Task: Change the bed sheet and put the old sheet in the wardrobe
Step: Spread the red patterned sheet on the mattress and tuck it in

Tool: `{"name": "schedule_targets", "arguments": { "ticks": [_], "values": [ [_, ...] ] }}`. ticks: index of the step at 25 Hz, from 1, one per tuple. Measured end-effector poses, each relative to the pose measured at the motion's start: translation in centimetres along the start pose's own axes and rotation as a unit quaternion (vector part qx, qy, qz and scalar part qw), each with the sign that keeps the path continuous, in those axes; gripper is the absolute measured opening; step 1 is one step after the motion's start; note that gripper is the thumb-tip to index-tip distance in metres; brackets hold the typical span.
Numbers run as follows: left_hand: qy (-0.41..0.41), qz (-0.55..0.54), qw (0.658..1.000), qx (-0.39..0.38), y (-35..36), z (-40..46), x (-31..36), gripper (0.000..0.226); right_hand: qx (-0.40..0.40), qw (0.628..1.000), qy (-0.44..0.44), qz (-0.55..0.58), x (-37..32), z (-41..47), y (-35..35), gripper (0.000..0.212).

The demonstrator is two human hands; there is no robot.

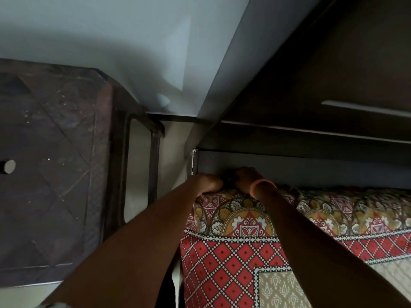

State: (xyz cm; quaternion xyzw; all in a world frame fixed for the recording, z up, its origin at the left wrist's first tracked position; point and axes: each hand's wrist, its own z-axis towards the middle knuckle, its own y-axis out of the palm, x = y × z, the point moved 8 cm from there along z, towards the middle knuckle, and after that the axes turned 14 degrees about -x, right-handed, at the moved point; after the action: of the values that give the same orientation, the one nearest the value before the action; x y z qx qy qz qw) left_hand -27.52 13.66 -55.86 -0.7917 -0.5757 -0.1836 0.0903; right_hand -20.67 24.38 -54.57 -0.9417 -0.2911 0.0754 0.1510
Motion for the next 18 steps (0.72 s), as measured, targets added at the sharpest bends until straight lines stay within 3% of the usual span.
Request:
{"name": "schedule_targets", "arguments": {
  "ticks": [2,4,6,8,12,15,18],
  "values": [
    [0.05,-0.036,0.991,0.121,-1.4,-0.4,0.1,0.031,0.108,0.994,-0.025,-0.003,-0.2,-1.5,-1.8,0.03],
    [0.144,-0.107,0.95,0.254,-2.2,-2.6,-0.1,0.016,0.189,0.98,-0.043,-0.035,-0.6,-3.8,-2.5,0.029],
    [0.202,-0.176,0.903,0.335,-2.2,-5.7,-1.6,0.015,0.211,0.975,-0.068,0.0,-1.6,-5.9,-2.0,0.028],
    [0.182,-0.213,0.897,0.341,-0.4,-6.8,-4.4,0.017,0.158,0.982,-0.098,0.02,-3.4,-7.0,-0.2,0.03],
    [0.151,-0.334,0.892,0.264,3.7,-6.6,-9.3,0.026,0.025,0.986,-0.165,0.01,-7.1,-7.4,2.0,0.032],
    [0.157,-0.372,0.884,0.233,5.1,-6.0,-9.8,0.023,-0.102,0.986,-0.133,-0.003,-9.0,-5.0,3.6,0.038],
    [0.136,-0.372,0.88,0.263,5.1,-6.1,-9.6,0.019,-0.148,0.985,-0.078,-0.035,-10.0,-2.8,3.9,0.033]
  ]
}}
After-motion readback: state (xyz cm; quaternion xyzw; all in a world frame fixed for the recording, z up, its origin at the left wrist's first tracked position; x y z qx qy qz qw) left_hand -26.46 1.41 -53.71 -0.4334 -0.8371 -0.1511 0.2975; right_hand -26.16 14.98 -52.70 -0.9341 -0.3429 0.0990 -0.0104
